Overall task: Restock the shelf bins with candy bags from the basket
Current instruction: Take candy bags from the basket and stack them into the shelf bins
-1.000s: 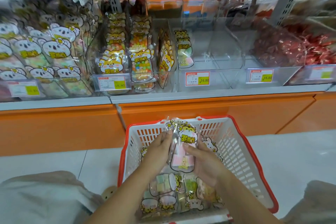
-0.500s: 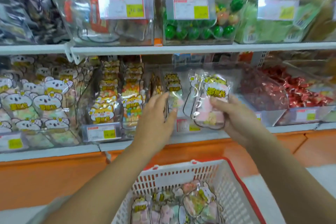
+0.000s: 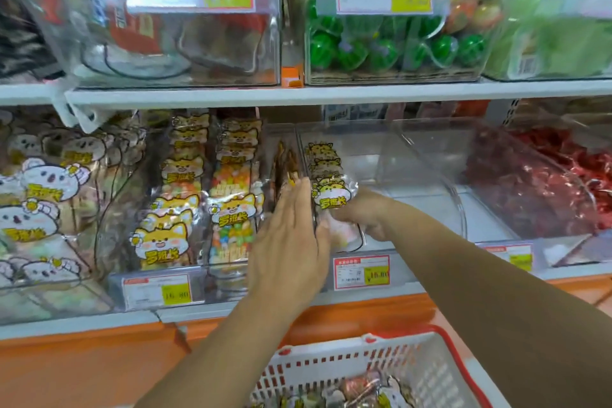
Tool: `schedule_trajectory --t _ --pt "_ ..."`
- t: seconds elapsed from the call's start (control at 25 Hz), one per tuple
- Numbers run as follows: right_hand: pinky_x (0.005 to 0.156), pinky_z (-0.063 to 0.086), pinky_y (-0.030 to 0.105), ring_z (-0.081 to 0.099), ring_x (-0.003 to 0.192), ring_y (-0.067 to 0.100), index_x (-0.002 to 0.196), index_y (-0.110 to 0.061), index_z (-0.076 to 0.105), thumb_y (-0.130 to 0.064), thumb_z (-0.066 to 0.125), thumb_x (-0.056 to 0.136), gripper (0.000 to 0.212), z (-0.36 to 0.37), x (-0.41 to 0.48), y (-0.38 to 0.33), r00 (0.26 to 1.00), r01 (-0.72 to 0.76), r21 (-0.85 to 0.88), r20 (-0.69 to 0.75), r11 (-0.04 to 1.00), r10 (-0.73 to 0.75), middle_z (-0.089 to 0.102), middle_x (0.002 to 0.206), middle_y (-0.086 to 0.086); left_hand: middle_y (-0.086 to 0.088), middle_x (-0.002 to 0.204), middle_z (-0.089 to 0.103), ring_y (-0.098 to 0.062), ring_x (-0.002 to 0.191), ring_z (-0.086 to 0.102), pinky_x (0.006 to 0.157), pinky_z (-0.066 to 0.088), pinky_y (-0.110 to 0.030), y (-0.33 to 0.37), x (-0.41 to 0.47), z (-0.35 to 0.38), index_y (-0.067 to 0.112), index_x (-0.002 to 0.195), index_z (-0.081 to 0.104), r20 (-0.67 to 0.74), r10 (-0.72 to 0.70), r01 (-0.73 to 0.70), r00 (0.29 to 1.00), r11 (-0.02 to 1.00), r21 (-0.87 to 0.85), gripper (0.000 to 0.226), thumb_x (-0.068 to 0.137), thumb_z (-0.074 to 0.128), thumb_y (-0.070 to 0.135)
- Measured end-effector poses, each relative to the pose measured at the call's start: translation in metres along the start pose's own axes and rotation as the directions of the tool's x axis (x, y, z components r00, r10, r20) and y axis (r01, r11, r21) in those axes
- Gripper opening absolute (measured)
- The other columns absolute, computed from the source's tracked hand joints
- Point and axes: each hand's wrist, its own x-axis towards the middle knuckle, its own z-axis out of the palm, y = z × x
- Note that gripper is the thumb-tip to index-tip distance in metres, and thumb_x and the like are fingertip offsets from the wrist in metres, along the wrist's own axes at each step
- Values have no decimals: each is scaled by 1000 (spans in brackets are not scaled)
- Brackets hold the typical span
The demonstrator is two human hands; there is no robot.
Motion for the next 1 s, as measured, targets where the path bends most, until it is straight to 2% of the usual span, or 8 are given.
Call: schedule_trajectory --t 0.12,0.32,0.48,0.6,0.68,0.8,0.92,1.0 --pt "89 54 42 64 102 28 138 -7 34 -7 73 60 87 2 -3 -7 998 -51 14 -32 999 52 64 113 17 8 163 0 -5 149 1 118 10 -25 0 -1 -1 23 155 -8 9 1 -1 1000 1000 4 63 102 20 44" --pt "90 45 34 45 126 29 153 -10 -5 -7 70 85 101 -9 -45 -28 989 -89 -90 -127 992 77 35 149 17 10 163 -3 -3 148 -4 115 1 -21 -2 0 -3 26 155 -6 50 15 -13 999 999 -47 63 102 22 46" --pt "83 43 21 55 107 16 150 -21 27 -12 63 91 69 -22 -113 -29 931 194 121 -337 973 -144 45 140 3 12 162 6 -2 148 1 116 1 -22 0 -14 -18 27 155 11 16 49 -46 999 987 -156 60 102 31 45" --pt "82 54 27 64 91 15 121 -26 53 -11 55 93 32 -13 -174 0 853 410 309 -463 858 -241 61 120 4 9 145 41 -6 136 31 113 21 -22 3 -57 -29 23 143 43 -152 151 -183 977 957 -227 48 99 37 39" --pt "68 55 28 66 79 16 107 -26 58 -8 55 92 23 5 -199 36 865 401 372 -456 837 -211 66 101 7 9 130 49 -5 122 41 104 28 -18 -2 -96 -21 21 133 53 -127 136 -170 982 937 -305 40 97 41 32" --pt "55 50 27 64 67 17 95 -24 66 -2 64 85 23 54 -213 110 982 76 449 -191 891 13 67 87 9 13 121 49 -3 103 48 88 39 -19 -23 -163 13 27 129 56 191 -122 196 974 874 -445 29 100 48 24" --pt "62 54 26 62 61 10 89 -24 72 0 68 80 26 110 -206 188 971 -221 168 125 961 201 69 93 14 15 108 50 -9 100 50 78 38 -20 -58 -224 62 29 109 57 539 -400 635 741 678 -370 15 102 47 21" --pt "84 48 27 63 90 20 111 -20 67 -8 56 92 25 144 -199 228 950 -252 -124 159 960 270 64 120 13 10 117 55 -18 113 53 85 42 -24 -82 -255 94 24 114 60 676 -472 774 567 585 -240 19 102 47 24"
